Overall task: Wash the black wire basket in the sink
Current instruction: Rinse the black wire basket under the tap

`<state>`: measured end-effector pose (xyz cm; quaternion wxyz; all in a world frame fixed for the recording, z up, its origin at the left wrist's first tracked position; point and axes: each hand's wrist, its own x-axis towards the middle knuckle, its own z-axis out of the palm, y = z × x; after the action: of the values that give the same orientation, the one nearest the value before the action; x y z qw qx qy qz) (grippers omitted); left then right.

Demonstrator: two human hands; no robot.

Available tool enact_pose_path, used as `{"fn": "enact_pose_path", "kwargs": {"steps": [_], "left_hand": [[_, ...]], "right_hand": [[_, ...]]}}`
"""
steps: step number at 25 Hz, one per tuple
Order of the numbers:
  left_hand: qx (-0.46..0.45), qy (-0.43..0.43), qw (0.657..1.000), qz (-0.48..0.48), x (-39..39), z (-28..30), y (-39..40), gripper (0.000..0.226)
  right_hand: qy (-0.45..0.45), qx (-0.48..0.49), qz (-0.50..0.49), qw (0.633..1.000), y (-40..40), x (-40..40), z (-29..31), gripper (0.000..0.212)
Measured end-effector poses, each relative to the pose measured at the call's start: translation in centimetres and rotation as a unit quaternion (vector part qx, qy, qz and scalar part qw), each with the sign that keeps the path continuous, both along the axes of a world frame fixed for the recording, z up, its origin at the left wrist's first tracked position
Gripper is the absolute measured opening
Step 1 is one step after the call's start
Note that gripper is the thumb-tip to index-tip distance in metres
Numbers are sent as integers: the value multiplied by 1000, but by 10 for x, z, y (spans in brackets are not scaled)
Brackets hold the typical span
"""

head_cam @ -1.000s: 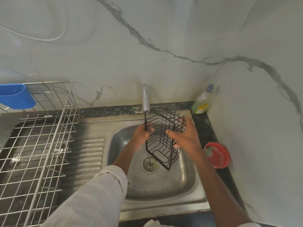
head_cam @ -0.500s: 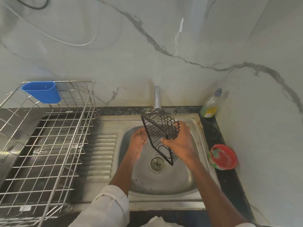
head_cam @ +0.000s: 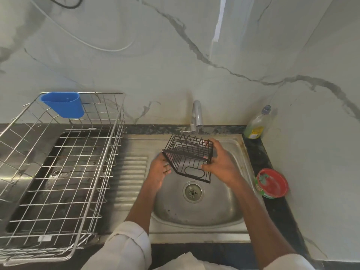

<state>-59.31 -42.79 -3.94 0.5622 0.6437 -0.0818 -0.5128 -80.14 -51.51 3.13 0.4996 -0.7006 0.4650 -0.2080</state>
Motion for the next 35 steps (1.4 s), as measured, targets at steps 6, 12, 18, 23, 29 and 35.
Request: {"fn": "enact_pose_path", "kwargs": {"steps": [6, 12, 18, 23, 29, 35], "left_hand": [[6, 105, 994, 2, 25, 7, 12, 47], [15, 141, 989, -39, 41, 4, 24, 101], [38, 108, 992, -51, 22, 18, 23, 63], [29, 86, 996, -2, 3, 33, 19, 30], [20, 131, 989, 70, -21, 29, 24, 30], [-8, 125, 988, 94, -51, 16, 10, 34]], "right_hand": [[-76, 90, 12, 993, 7, 27, 4, 96], [-66, 51, -74, 994, -5, 62, 4, 64], [-55, 76, -99, 991, -35, 76, 11, 31], [-87, 82, -128, 984, -54, 78, 7, 25], [-201, 189, -208, 938, -32, 73, -20, 38], [-213, 209, -144, 944, 2, 67, 2, 25]]}}
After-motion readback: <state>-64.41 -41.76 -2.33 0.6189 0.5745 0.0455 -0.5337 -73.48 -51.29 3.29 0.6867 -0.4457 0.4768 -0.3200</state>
